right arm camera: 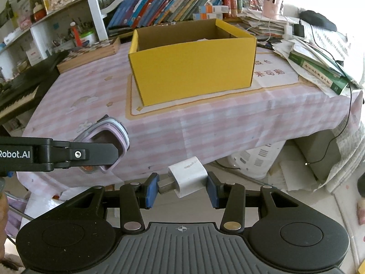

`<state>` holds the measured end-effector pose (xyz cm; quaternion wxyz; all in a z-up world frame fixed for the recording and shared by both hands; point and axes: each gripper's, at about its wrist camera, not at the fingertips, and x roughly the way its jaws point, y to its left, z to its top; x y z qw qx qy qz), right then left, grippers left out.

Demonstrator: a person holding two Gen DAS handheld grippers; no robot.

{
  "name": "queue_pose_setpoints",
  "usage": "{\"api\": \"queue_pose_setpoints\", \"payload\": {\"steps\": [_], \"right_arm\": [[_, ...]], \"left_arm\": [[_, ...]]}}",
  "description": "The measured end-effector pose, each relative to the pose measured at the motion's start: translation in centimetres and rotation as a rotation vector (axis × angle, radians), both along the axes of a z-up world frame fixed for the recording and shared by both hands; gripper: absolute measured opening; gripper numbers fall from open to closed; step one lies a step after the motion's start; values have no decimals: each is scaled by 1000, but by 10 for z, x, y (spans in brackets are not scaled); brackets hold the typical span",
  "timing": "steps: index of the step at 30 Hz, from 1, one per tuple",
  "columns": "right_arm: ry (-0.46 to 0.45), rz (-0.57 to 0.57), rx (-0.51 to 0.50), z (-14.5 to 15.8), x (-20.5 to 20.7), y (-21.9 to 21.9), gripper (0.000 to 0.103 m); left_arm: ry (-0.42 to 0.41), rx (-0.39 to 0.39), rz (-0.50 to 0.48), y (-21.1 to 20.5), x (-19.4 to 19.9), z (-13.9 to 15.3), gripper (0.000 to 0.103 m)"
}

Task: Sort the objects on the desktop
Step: 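Carry the toy car and white plug with both tools to the yellow box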

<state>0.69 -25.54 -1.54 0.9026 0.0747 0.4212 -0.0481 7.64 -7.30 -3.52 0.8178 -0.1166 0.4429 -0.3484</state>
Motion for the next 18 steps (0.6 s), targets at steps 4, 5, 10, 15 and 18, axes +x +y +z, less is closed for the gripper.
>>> {"api": "queue_pose_setpoints", "payload": {"steps": [4, 5, 10, 15, 18], "right_arm": [[8, 5, 3, -1, 6, -15, 44], [10, 5, 4, -1, 7, -19, 44], [19, 4, 8, -3, 14, -42, 44], [28, 4, 11, -5, 21, -65, 44], [31, 9, 12, -6, 25, -78, 44]], "left_arm": [[6, 2, 1, -15, 6, -1, 48], [8, 2, 0, -20, 8, -1, 48], [14, 6, -6, -44, 15, -3, 48], [21, 9, -9, -68, 22, -6, 48], [21, 8, -7, -82, 26, -6, 48]]}}
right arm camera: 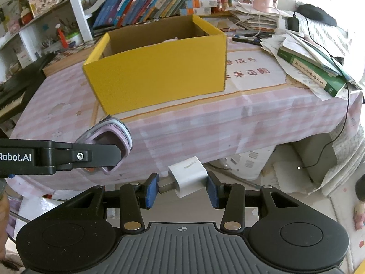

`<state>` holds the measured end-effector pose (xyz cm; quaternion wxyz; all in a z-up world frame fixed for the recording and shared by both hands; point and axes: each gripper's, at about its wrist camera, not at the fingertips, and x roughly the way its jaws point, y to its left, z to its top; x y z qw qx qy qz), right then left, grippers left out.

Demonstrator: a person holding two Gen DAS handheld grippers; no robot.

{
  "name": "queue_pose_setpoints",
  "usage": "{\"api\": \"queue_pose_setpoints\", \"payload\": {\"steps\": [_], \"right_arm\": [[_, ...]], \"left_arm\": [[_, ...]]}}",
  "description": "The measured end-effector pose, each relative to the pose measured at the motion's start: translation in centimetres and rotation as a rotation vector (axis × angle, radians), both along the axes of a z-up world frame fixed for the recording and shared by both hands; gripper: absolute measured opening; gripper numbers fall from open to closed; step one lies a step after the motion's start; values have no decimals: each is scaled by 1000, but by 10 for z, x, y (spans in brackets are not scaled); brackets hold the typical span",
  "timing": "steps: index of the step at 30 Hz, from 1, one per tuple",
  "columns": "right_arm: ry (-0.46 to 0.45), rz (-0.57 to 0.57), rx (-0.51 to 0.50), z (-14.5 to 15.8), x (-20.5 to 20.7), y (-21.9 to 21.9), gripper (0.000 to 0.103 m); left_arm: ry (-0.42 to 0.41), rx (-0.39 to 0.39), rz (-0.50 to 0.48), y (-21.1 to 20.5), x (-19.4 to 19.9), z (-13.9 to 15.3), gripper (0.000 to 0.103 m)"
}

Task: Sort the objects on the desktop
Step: 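Carry the toy car and white plug with both tools to the yellow box, then lower both tools into the yellow box and open them, releasing car and plug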

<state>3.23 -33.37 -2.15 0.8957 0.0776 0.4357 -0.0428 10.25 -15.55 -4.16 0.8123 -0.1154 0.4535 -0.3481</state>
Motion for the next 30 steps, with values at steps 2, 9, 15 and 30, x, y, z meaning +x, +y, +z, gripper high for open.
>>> {"api": "queue_pose_setpoints", "payload": {"steps": [2, 9, 15, 30], "right_arm": [[-1, 5, 2, 0, 3, -8, 44], [-22, 24, 22, 3, 16, -35, 44], [-52, 55, 29, 11, 33, -50, 44], [-265, 185, 15, 68, 95, -65, 44]], "left_arm": [[-3, -1, 2, -8, 2, 0, 48], [-24, 6, 22, -29, 9, 6, 48], [-88, 14, 54, -38, 19, 20, 48], [-337, 14, 208, -32, 66, 82, 48]]}}
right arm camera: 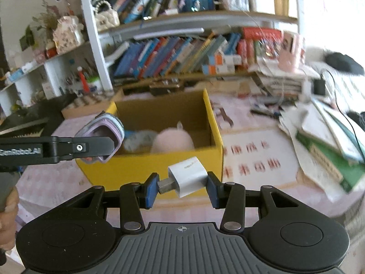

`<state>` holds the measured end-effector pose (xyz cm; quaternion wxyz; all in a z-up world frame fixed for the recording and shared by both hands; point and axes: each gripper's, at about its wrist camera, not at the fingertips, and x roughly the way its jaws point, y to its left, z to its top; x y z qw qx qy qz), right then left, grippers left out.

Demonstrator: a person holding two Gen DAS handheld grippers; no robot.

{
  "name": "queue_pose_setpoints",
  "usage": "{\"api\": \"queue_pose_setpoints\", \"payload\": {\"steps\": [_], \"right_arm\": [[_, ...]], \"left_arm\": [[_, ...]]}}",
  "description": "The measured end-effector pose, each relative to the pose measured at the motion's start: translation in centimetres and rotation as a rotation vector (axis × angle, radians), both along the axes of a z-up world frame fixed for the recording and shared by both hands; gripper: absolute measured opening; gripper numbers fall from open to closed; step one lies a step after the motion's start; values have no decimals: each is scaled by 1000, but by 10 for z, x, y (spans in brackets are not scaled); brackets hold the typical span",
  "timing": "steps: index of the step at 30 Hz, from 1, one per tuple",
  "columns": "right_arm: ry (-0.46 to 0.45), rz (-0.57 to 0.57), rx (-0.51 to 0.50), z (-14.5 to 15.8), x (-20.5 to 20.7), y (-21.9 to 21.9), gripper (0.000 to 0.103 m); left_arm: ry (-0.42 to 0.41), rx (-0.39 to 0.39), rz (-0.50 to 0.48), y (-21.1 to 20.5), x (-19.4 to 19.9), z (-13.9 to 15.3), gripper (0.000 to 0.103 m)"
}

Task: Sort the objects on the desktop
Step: 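Lower both tools into the yellow box and open them, releasing car and plug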

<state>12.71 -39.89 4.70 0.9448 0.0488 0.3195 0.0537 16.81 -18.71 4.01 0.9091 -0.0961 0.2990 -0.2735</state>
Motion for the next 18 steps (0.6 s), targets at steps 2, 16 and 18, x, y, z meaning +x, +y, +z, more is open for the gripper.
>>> {"api": "queue_pose_setpoints", "payload": {"steps": [2, 16, 18], "right_arm": [[-16, 23, -7, 2, 11, 2, 44], [-65, 169, -81, 4, 108, 24, 44], [-48, 193, -97, -1, 123, 29, 44]], "left_arm": [[-15, 19, 26, 0, 9, 1, 48], [-65, 338, 72, -35, 94, -23, 48], [-52, 380, 61, -42, 103, -29, 48]]}}
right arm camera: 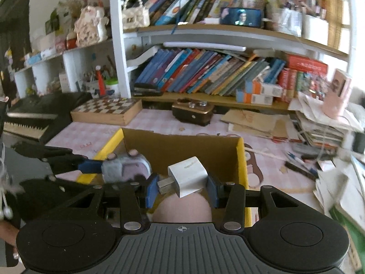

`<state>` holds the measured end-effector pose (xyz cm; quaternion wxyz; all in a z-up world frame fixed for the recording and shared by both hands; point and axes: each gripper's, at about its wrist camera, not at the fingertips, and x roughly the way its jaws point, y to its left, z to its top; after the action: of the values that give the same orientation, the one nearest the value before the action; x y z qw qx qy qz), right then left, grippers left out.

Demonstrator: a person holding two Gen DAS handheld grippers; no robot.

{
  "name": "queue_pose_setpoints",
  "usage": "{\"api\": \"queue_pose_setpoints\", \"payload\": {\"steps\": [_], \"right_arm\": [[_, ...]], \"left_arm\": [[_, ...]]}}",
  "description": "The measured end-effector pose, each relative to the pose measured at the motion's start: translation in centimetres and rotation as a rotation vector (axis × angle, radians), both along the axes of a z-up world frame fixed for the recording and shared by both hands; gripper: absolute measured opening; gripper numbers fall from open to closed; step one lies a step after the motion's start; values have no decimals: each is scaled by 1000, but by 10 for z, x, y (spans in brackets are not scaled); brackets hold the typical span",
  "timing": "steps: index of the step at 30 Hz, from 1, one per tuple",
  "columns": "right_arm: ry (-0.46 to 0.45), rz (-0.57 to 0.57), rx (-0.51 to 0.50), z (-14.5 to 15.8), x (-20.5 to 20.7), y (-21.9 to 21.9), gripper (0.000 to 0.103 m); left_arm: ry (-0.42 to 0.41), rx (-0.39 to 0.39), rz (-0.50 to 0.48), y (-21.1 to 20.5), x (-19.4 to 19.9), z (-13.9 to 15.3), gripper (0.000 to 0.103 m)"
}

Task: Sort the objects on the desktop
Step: 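Lower both tools into the yellow box and open them, releasing car and plug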

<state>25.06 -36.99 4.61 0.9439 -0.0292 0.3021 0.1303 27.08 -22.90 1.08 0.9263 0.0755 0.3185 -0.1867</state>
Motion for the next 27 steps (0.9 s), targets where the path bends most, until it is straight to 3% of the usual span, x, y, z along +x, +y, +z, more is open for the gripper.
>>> {"api": "queue_pose_setpoints", "payload": {"steps": [10, 16, 18, 20, 21, 27], "right_arm": [[137, 70, -61, -33, 51, 20, 44], [191, 120, -98, -45, 69, 32, 44], [208, 132, -108, -48, 73, 36, 44], [225, 148, -119, -49, 77, 40, 44], [229, 161, -122, -49, 79, 42, 44], [276, 227, -199, -55, 94, 63, 44]], "left_arm": [[57, 173, -26, -19, 11, -30, 44], [38, 172, -13, -18, 10, -31, 44], [13, 174, 4, -15, 7, -28, 51], [-27, 178, 27, -11, 3, -23, 78], [-43, 175, 35, -9, 1, -20, 82], [-93, 176, 35, 1, -14, -11, 86]]}}
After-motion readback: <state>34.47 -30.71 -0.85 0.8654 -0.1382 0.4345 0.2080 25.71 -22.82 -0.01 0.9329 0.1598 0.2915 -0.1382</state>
